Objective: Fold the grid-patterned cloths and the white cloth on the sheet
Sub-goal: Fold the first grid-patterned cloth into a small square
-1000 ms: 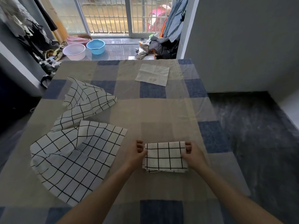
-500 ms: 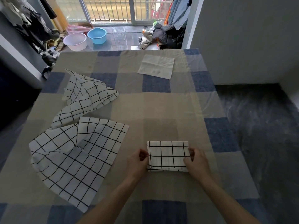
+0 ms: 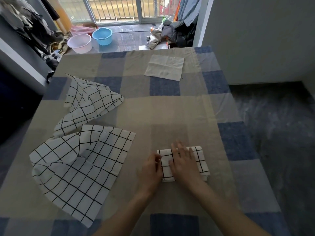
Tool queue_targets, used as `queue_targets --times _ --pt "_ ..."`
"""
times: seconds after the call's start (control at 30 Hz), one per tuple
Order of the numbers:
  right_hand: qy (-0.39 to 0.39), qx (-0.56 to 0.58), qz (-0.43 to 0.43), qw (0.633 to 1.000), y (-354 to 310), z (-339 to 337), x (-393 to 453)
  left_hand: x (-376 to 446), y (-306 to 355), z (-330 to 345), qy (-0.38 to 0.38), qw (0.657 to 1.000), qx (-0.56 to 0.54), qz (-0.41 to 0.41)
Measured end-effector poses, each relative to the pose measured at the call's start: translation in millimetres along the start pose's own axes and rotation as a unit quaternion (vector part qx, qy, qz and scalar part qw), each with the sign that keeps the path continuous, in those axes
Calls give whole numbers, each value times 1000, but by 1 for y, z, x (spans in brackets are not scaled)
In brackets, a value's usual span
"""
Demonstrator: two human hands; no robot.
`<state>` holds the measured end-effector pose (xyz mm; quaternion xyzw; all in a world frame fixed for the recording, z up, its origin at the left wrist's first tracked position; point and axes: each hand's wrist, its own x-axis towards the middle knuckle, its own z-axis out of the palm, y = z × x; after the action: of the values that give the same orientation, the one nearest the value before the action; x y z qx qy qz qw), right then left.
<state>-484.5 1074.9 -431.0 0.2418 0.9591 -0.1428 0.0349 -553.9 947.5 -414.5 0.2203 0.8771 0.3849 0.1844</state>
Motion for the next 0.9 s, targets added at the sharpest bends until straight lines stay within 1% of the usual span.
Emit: queue_targets --times 0.07,0.13,0.2,0.27,0.3,0.33,0.4,0.43,0.5,0.57,0.63,0.73,0.8,0.9 --pt "-15 -14 -11 1000 -3 9 -4 1 -7 2 2 1000 4 -4" --pt "-22 -26 -24 999 -5 17 -8 1 -10 3 8 1000 17 11" --pt "-25 -33 -25 999 -5 23 -12 0 -7 1 29 998 45 44" --pt "-24 -33 -21 999 -5 29 -14 -1 -1 2 47 990 87 103" --pt "-24 -33 -24 999 -4 32 -15 0 3 5 40 986 93 133" --pt "-28 -40 -32 998 -3 34 -15 1 7 9 17 983 83 161" --pt "-41 -64 -50 996 0 37 -15 3 11 23 -56 977 48 201" --pt "-37 -73 -55 995 1 37 -14 3 9 31 -82 975 37 203" --pt "-30 -78 -55 995 4 39 -14 4 6 43 -111 978 56 169" --pt "-22 -76 -74 994 8 38 -14 2 2 47 -115 976 114 146" --pt "2 -58 -84 995 22 35 -14 0 -2 48 -114 971 151 146" --pt "25 -44 -22 998 62 21 -15 -1 -11 51 -112 963 197 144" --pt "33 -54 27 998 93 10 -15 -2 -20 54 -104 947 257 159" --pt "37 -33 122 991 113 -5 -12 -3 -24 57 -95 936 294 166"
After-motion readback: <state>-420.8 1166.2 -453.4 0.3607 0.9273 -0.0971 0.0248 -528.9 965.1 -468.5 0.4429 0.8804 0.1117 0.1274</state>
